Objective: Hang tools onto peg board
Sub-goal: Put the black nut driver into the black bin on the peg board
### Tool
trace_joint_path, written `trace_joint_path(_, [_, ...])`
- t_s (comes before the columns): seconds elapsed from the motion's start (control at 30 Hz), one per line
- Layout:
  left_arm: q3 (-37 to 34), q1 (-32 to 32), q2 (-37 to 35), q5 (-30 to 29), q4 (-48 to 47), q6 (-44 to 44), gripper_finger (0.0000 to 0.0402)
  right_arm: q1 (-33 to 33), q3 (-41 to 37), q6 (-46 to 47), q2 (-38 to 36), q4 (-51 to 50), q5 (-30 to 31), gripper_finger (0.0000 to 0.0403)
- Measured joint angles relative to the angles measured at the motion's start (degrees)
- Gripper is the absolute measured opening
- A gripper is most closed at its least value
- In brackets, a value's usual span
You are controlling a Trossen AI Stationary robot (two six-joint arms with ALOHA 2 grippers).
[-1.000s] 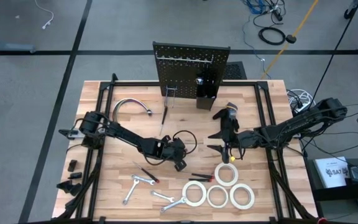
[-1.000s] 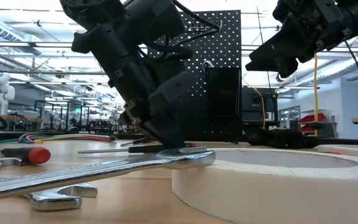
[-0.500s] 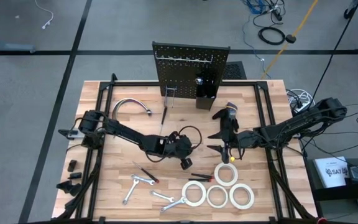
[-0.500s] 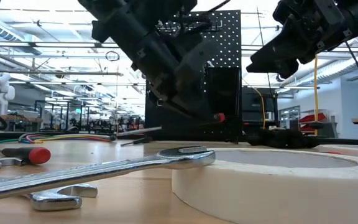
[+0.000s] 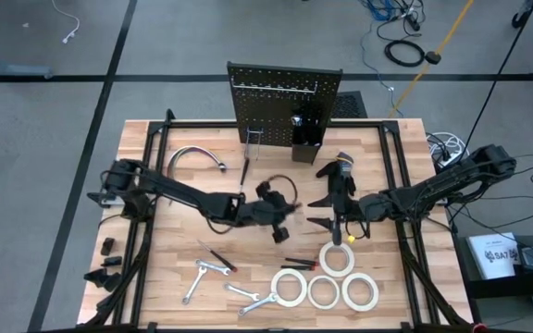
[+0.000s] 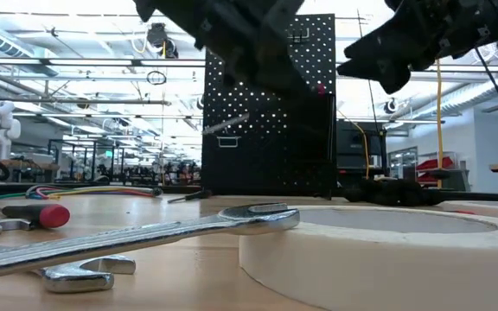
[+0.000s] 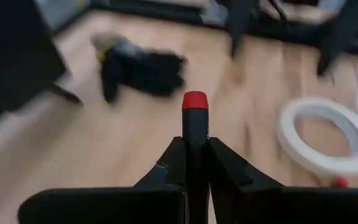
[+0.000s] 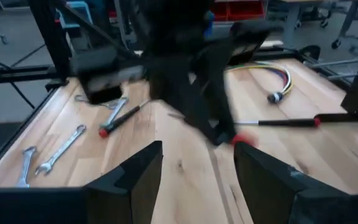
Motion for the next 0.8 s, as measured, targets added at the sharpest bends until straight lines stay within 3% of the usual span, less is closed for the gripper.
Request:
trace_joint_path(0.33, [-1.2, 0.5, -2.0, 5.2, 7.5, 7.0, 0.0029, 1.2, 0.0, -9.0, 0.1, 13.5, 0.3, 0.0194])
trace_joint_path(0.57, [-1.2, 0.2, -2.0, 11.2, 14.8, 9.8, 0.0029, 1.3, 0.0, -11.2, 0.1, 18.0, 0.2, 0.0194])
trace_joint_path(0.8, [-1.2, 0.7, -2.0, 12.3, 15.5, 10.2, 0.0029, 1.3, 0.0, -12.4, 0.1, 19.4, 0.1, 0.0194])
